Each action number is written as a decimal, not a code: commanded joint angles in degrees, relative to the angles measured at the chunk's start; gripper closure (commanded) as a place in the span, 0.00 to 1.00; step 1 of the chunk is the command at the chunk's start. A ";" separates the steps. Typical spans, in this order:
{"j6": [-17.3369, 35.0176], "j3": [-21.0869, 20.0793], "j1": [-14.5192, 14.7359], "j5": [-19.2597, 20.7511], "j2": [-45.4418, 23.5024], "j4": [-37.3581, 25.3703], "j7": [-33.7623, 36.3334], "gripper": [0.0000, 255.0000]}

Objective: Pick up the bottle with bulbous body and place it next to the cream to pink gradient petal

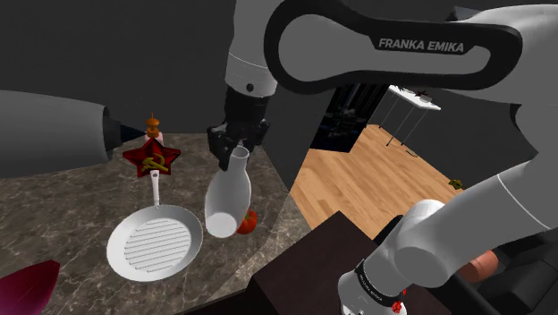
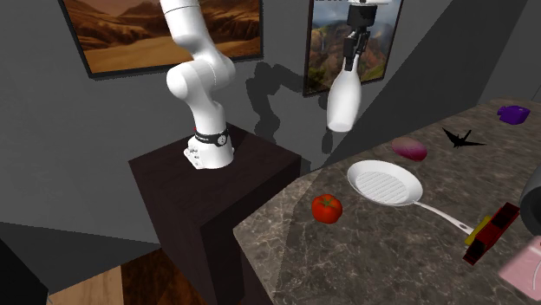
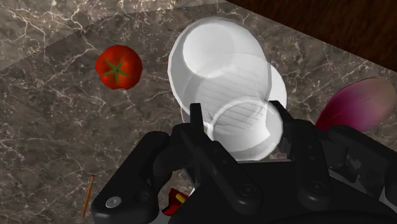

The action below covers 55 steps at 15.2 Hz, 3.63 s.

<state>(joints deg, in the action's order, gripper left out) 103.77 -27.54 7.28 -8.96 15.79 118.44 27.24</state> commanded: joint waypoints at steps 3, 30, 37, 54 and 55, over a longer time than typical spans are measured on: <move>3.48 -4.09 0.83 2.61 -7.17 -3.51 5.88 1.00; 3.53 -4.46 26.17 30.15 -60.12 -49.91 32.35 1.00; 7.75 -3.84 25.96 30.99 -61.74 -47.08 32.91 1.00; 11.47 -3.09 26.03 31.95 -63.79 -45.24 33.44 0.00; 11.47 -3.08 26.04 31.95 -63.79 -45.24 33.44 0.00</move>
<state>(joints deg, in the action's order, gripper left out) 115.23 -30.62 33.31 22.98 -48.00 73.20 60.68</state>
